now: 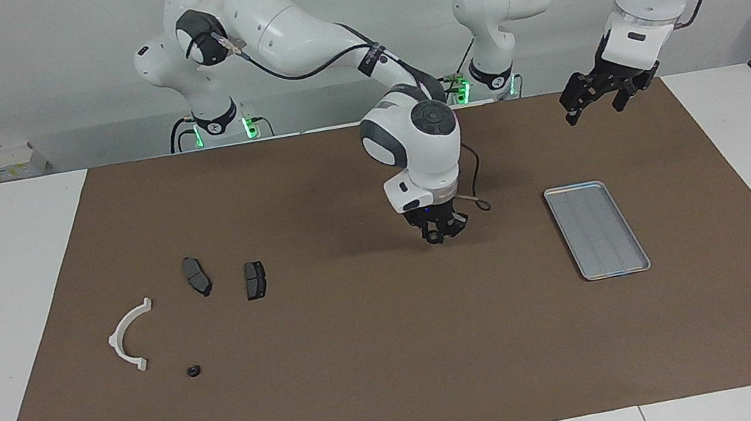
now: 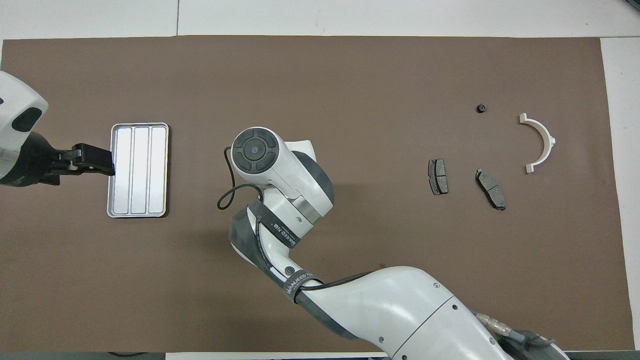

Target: Pick bearing gear from pile to tray

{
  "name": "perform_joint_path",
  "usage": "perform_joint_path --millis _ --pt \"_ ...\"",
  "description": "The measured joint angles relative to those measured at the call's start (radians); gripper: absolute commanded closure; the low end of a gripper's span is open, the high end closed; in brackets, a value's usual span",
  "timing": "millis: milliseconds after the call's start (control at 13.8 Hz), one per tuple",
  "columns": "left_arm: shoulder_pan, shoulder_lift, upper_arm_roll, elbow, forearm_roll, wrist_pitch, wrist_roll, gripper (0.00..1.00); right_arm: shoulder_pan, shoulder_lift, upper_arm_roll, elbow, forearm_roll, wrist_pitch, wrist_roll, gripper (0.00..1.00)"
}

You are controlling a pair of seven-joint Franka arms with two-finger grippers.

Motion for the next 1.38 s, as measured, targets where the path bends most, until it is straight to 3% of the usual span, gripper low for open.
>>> perform_joint_path --millis 289,362,434,507,724,868,1158,1375 --pt "0.000 0.000 0.000 0.000 0.000 0.000 0.000 0.00 0.000 0.030 -0.001 0.000 -0.020 0.023 0.000 1.00" --pt "0.000 0.000 0.000 0.000 0.000 0.000 0.000 0.00 0.001 0.030 -0.001 0.000 -0.022 0.024 0.000 0.94" --pt "0.000 0.000 0.000 0.000 0.000 0.000 0.000 0.00 0.001 0.030 -0.001 0.000 -0.022 0.024 0.000 0.41" --pt "0.000 0.000 0.000 0.000 0.000 0.000 0.000 0.00 0.001 0.030 -0.001 0.000 -0.022 0.023 0.000 0.00" --pt "0.000 0.000 0.000 0.000 0.000 0.000 0.000 0.00 -0.008 0.029 -0.011 0.022 -0.025 -0.055 0.000 0.00" --pt "0.000 0.000 0.000 0.000 0.000 0.000 0.000 0.00 -0.052 0.006 -0.015 0.100 -0.025 -0.176 -0.054 0.00" --pt "-0.016 0.000 -0.010 -0.012 -0.001 0.029 -0.041 0.00 -0.292 -0.159 -0.016 0.162 -0.003 -0.408 -0.573 0.00" --pt "-0.103 0.031 -0.021 -0.047 -0.040 0.122 -0.235 0.00 -0.473 -0.211 -0.016 0.157 0.004 -0.455 -0.887 0.00"
